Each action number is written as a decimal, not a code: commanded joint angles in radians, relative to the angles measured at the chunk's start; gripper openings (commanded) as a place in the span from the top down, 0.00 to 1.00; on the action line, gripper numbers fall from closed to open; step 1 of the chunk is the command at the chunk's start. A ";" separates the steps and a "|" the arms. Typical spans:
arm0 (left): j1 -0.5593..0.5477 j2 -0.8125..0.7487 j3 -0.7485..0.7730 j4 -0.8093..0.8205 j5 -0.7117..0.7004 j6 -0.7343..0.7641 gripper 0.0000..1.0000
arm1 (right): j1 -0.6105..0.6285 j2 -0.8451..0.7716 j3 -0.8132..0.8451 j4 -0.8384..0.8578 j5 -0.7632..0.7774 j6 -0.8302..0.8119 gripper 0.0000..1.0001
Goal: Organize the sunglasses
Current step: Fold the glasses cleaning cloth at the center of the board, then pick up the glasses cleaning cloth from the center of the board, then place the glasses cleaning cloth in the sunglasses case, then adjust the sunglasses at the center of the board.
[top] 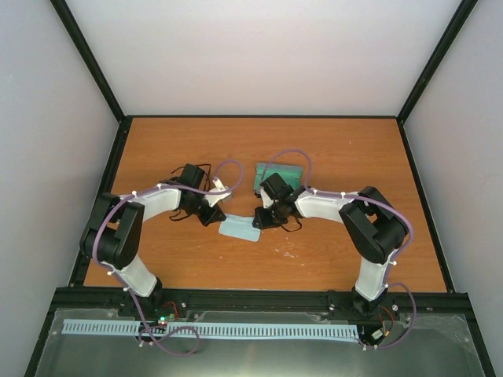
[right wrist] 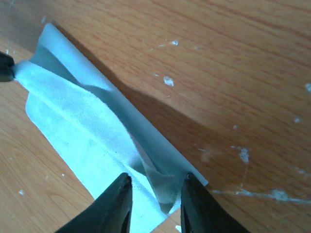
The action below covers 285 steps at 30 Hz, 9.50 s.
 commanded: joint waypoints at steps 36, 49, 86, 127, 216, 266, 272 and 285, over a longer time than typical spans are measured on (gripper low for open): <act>-0.091 -0.219 -0.166 0.100 -0.156 0.073 0.55 | 0.013 -0.101 -0.029 -0.014 0.095 0.036 0.46; 0.013 -0.144 -0.084 0.078 -0.070 0.027 0.54 | 0.077 -0.003 0.044 -0.083 0.123 -0.033 0.51; 0.012 0.043 -0.047 0.074 -0.119 0.048 0.65 | 0.082 0.036 0.039 -0.081 0.171 0.011 0.92; -0.101 0.133 0.156 0.059 -0.036 -0.053 1.00 | 0.022 -0.142 -0.034 -0.067 0.354 0.083 0.97; -0.112 0.559 0.755 0.086 -0.006 -0.082 1.00 | -0.296 0.121 0.273 -0.147 0.428 -0.051 0.97; -0.125 0.366 0.550 0.225 -0.025 -0.124 0.61 | -0.287 -0.039 0.192 -0.139 0.613 0.038 0.68; -0.088 0.230 0.479 0.235 0.013 -0.134 0.62 | -0.206 -0.167 0.162 -0.162 0.685 0.074 0.67; 0.246 0.180 0.408 0.075 -0.083 0.144 0.87 | 0.020 0.046 0.467 -0.172 0.623 0.039 0.69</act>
